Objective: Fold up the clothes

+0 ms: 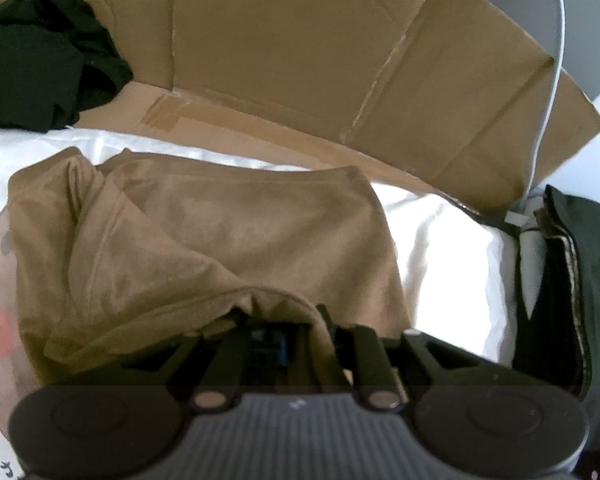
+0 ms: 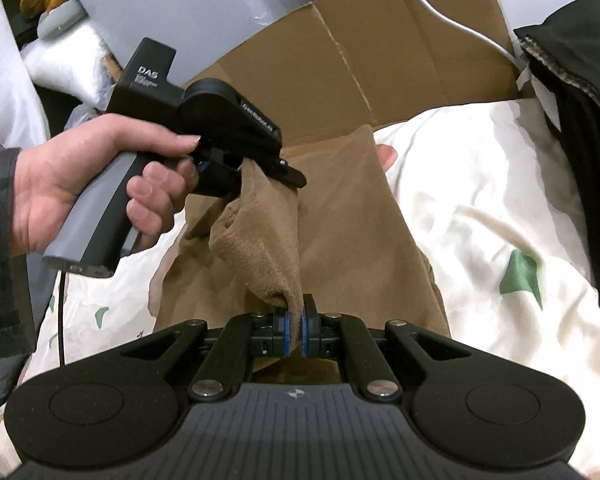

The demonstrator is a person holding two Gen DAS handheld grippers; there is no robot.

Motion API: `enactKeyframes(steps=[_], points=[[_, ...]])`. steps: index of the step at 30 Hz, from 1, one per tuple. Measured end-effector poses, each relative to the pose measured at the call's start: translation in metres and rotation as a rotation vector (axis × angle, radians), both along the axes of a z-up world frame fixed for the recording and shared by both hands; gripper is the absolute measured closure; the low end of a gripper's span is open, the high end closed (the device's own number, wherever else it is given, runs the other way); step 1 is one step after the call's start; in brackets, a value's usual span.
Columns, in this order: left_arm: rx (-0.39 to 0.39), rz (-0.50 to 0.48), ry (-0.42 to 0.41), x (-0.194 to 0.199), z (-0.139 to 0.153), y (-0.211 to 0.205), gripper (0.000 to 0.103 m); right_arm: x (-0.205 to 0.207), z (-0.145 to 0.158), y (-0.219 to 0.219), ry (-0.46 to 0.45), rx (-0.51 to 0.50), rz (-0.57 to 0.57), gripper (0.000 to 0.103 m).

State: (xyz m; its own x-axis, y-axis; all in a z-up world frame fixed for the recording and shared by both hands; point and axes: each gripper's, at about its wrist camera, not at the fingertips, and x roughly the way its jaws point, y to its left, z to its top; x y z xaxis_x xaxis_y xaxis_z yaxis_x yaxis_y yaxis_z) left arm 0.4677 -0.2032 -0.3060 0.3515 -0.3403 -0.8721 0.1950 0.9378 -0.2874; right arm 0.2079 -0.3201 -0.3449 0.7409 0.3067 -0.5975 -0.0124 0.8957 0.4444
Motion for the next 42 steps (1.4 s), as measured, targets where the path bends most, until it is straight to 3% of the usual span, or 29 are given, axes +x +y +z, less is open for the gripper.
enactKeyframes(steps=[3, 7, 11, 15, 18, 20, 21, 22, 27, 30, 34, 36, 38, 42], points=[[-0.015, 0.02, 0.026, 0.003, -0.002, 0.002, 0.085, 0.002, -0.002, -0.004, 0.008, 0.004, 0.005, 0.098], [-0.049, 0.025, 0.051, 0.006, -0.004, 0.005, 0.072, 0.001, 0.0, -0.001, -0.003, -0.044, 0.071, 0.097], [-0.03, -0.002, 0.033, 0.005, -0.006, -0.001, 0.062, 0.006, -0.002, -0.002, 0.012, -0.047, 0.073, 0.096], [-0.005, -0.006, 0.009, 0.001, -0.01, -0.008, 0.061, 0.01, -0.002, -0.004, 0.018, -0.054, 0.058, 0.092], [0.017, -0.004, -0.012, -0.002, -0.013, -0.011, 0.07, 0.008, -0.001, -0.004, 0.003, -0.084, 0.048, 0.087], [0.071, -0.024, -0.041, -0.004, -0.012, -0.017, 0.083, 0.007, 0.0, -0.007, -0.012, -0.081, 0.037, 0.087], [0.11, -0.047, -0.068, -0.006, -0.01, -0.022, 0.085, 0.006, 0.0, -0.009, -0.018, -0.065, 0.036, 0.089], [0.143, -0.068, -0.092, -0.008, -0.008, -0.027, 0.088, 0.006, 0.0, -0.011, -0.018, -0.044, 0.037, 0.099], [0.226, -0.142, -0.148, -0.021, -0.003, -0.046, 0.089, 0.003, -0.01, -0.024, 0.067, 0.098, -0.017, 0.1], [0.251, -0.148, -0.132, -0.024, -0.007, -0.055, 0.088, 0.001, -0.017, -0.031, 0.126, 0.157, -0.061, 0.1], [0.232, -0.113, -0.095, -0.024, -0.011, -0.057, 0.08, -0.002, -0.023, -0.036, 0.184, 0.192, -0.091, 0.1], [0.216, -0.105, -0.078, -0.023, -0.009, -0.058, 0.07, -0.004, -0.023, -0.036, 0.204, 0.187, -0.089, 0.099], [0.204, -0.115, -0.066, -0.024, -0.006, -0.06, 0.052, -0.004, -0.02, -0.035, 0.223, 0.174, -0.083, 0.098], [0.203, -0.15, -0.049, -0.029, 0.002, -0.065, 0.042, -0.008, -0.008, -0.033, 0.212, 0.111, -0.072, 0.094]])
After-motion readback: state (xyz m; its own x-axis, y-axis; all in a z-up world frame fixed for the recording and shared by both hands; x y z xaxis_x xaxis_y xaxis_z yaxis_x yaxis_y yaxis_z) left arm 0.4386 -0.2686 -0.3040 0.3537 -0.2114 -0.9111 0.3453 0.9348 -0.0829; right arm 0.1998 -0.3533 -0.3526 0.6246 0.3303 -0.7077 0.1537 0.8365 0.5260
